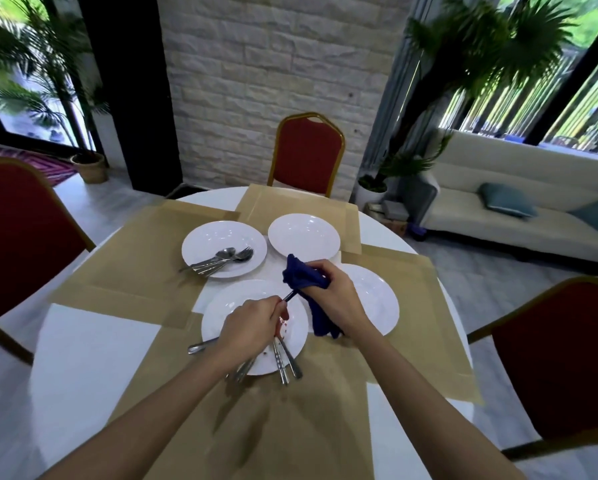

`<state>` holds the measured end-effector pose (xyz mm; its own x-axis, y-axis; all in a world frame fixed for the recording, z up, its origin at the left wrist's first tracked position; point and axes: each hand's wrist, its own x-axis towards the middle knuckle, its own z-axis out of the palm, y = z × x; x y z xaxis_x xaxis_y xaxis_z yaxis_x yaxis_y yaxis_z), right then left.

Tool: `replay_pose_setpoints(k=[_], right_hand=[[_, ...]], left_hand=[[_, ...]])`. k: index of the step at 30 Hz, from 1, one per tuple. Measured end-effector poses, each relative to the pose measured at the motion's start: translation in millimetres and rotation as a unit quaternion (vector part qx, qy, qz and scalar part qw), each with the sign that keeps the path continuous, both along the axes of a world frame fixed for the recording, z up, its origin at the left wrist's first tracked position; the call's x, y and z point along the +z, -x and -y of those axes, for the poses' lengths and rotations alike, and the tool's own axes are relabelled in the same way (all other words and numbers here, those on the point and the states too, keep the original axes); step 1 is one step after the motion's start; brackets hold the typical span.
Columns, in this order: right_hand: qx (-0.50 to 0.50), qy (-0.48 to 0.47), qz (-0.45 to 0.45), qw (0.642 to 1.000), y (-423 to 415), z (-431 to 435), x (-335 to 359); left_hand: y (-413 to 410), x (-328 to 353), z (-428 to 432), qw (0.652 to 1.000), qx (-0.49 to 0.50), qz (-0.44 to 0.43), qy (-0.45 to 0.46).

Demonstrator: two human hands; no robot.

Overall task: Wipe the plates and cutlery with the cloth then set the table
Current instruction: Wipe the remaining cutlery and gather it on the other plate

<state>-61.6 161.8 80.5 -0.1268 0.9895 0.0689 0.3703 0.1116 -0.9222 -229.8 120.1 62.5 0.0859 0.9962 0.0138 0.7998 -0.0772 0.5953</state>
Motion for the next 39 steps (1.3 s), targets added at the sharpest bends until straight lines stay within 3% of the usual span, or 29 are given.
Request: replay_pose_setpoints(k=[2, 4, 8, 10, 12, 13, 15, 17, 18, 19, 21, 25, 28, 31, 39], right_hand=[[0.016, 0.006, 0.016, 1.0, 0, -2, 0], [-0.016, 0.015, -0.009, 1.0, 0, -4, 1], [-0.126, 0.042, -0.086, 0.987, 7, -1, -5], [-0.156, 0.063, -0.144, 0.975, 10, 0, -9], [-0.158, 0.098, -0.217, 0.958, 15, 4, -9], [-0.149, 0.112, -0.239, 0.953, 17, 7, -9], [-0.114, 0.14, -0.245, 0.953, 25, 13, -9], [-0.082, 0.169, -0.258, 0.948, 30, 17, -14], [-0.073, 0.183, -0.26, 0.945, 31, 18, -16], [-0.071, 0.2, -0.257, 0.943, 30, 17, -19], [-0.093, 0.255, -0.276, 0.922, 27, 12, -27], [-0.117, 0.394, -0.438, 0.8, 16, 0, -41], [-0.104, 0.412, -0.461, 0.779, 10, -7, -56], [-0.078, 0.433, -0.433, 0.787, 7, -14, -69], [-0.104, 0.463, -0.444, 0.76, 1, -31, -96]], left_hand=[[5, -3, -4, 0.999, -0.011, 0.042, 0.021], [9, -9, -7, 0.999, -0.014, 0.032, 0.015], [8, -16, -1, 0.981, 0.066, -0.021, -0.179], [4, -15, 4, 0.985, 0.124, 0.03, -0.113], [2, -13, 1, 0.978, 0.135, 0.149, 0.062], [1, -9, -3, 0.944, 0.137, 0.27, 0.135], [1, 0, -11, 0.83, 0.157, 0.495, 0.204], [3, 8, -17, 0.743, 0.18, 0.612, 0.203], [6, 9, -21, 0.728, 0.193, 0.628, 0.197], [9, 6, -26, 0.736, 0.21, 0.616, 0.186], [19, -2, -37, 0.791, 0.246, 0.535, 0.166], [50, -26, -60, 0.9, 0.224, 0.336, 0.165], [75, -38, -85, 0.965, 0.172, 0.141, 0.136], [94, -50, -114, 0.982, 0.148, 0.013, 0.115], [107, -83, -156, 0.978, 0.103, -0.156, 0.096]])
